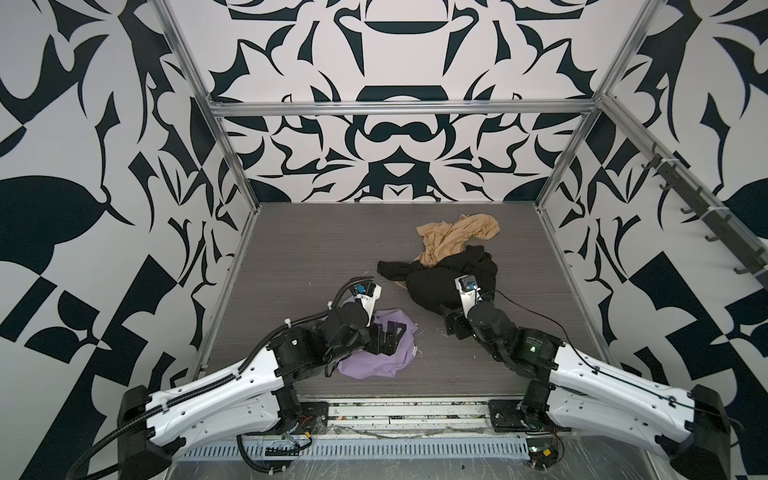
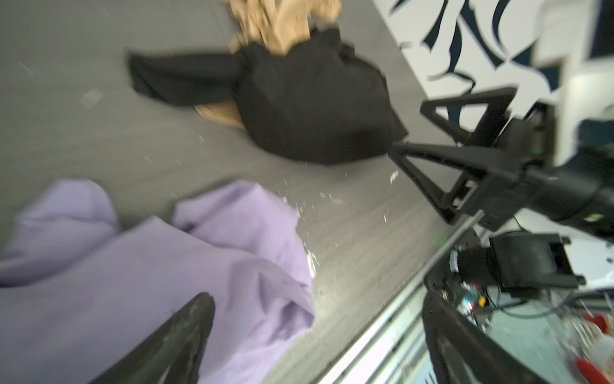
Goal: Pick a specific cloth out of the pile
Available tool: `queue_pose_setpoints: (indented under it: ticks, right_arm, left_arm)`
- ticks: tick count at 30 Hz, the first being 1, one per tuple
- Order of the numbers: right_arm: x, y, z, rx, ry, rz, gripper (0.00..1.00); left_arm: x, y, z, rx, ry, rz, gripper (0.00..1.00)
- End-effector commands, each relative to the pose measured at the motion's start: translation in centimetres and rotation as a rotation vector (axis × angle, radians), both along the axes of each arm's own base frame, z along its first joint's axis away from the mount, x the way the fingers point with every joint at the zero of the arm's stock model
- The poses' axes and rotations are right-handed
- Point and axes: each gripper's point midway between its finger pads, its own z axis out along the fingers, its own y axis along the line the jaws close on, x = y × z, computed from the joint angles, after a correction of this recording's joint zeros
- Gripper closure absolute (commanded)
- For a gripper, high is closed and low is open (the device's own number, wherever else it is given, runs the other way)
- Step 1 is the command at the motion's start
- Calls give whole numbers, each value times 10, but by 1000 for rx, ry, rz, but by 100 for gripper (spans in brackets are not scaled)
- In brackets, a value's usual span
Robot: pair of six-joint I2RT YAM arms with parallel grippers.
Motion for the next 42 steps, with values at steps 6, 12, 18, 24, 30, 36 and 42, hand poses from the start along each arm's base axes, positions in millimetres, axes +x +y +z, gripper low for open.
queue_pose_setpoints:
  ticks: [6,12,18,24,30,36,42]
  right_arm:
    - [32,-33,39,-114,-311,-145,1]
    - [77,-87,19,-278,-321,-314,5]
    - [108,-147,-16,-283,-290,-527,1]
    - [102,-189,-33,-70,-368,-633,1]
    - [103,-206,-58,-2,-366,-667,0]
    - [126,-187,-77,-52,-304,-547,0]
    - [130,-193,-83,-18,-243,-567,0]
  left_arm:
    - [61,113,42,315,-336,576,0]
    - [106,127,21,593,-631,646,7]
    - [144,185,-30,680,-434,700,2]
    - [160,221,-46,611,-306,775,1]
    - [170,237,-64,594,-277,764,0]
    - [185,235,-93,630,-272,714,1]
    - [198,221,-119,597,-242,597,0]
